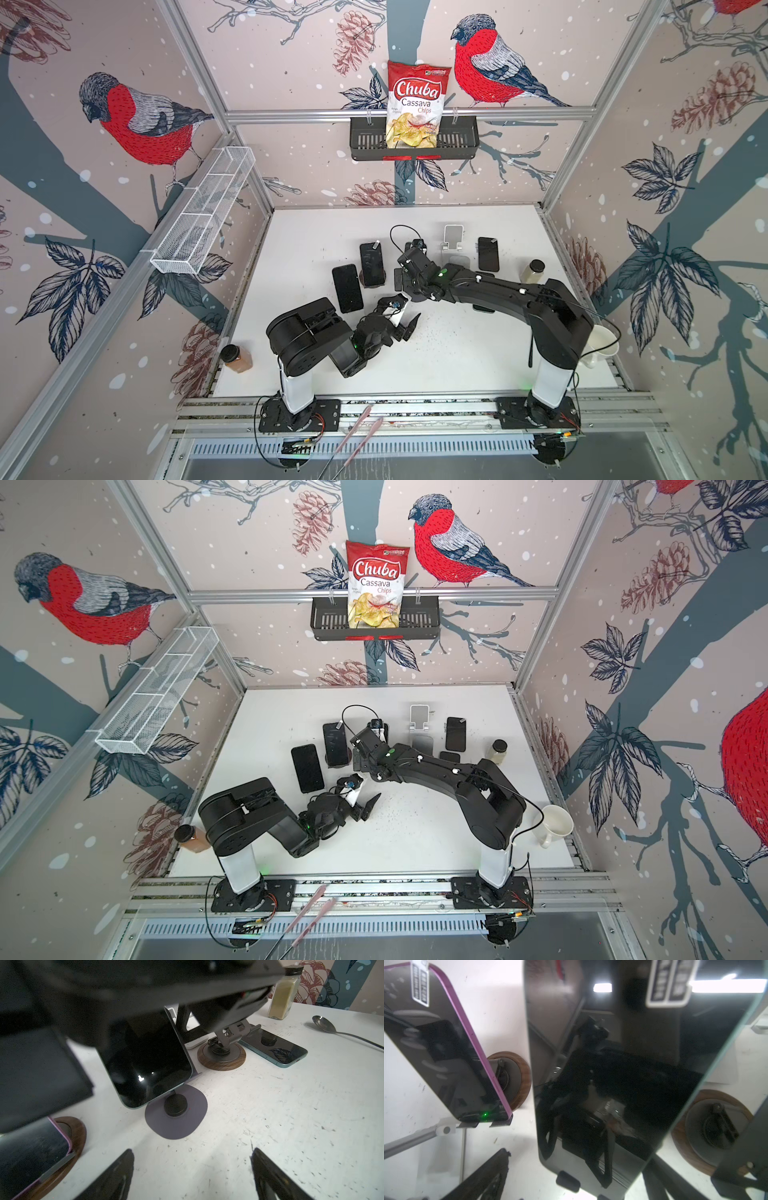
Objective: Remove the phone from the phone stand
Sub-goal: Rotate the phone stand with the phone at the center of the table.
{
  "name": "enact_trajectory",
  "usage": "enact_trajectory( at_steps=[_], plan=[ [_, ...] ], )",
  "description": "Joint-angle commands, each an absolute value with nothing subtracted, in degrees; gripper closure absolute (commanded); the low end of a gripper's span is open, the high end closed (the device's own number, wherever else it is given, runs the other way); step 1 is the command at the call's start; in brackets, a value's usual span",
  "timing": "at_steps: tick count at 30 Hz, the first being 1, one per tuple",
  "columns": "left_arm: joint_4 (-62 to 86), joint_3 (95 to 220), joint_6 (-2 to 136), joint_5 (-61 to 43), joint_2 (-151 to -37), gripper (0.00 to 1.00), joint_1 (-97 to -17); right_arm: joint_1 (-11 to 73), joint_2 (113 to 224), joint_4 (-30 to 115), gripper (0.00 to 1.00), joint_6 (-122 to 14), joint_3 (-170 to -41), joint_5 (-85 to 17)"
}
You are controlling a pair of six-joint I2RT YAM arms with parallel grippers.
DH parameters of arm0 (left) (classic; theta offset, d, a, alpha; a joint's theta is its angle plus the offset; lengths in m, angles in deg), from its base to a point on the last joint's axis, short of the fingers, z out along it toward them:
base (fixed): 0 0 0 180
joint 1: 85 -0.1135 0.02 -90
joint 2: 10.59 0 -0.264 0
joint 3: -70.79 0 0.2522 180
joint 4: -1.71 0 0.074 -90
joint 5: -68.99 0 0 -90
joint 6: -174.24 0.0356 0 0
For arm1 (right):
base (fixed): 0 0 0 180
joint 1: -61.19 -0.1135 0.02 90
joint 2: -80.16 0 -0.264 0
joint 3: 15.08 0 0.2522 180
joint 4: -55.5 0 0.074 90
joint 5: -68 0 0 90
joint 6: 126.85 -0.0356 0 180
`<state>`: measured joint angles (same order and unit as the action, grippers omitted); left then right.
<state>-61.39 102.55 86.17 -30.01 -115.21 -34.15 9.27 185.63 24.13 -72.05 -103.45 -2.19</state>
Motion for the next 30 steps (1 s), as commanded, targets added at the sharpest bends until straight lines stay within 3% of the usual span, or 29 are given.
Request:
enact_trajectory(
  at_steps=[1, 30],
  plan=[
    [-62.9, 102.8, 87.0, -28.8, -115.4, 0.13, -34.1, 9.6, 187.1, 23.9, 0.01, -74.0, -104.5, -0.4],
    [-63.4, 103.4, 86.2, -29.3, -116.2, 0.13, -34.1, 10.4, 186.0, 21.1, 0.0, -65.4, -102.2, 4.3]
  ],
)
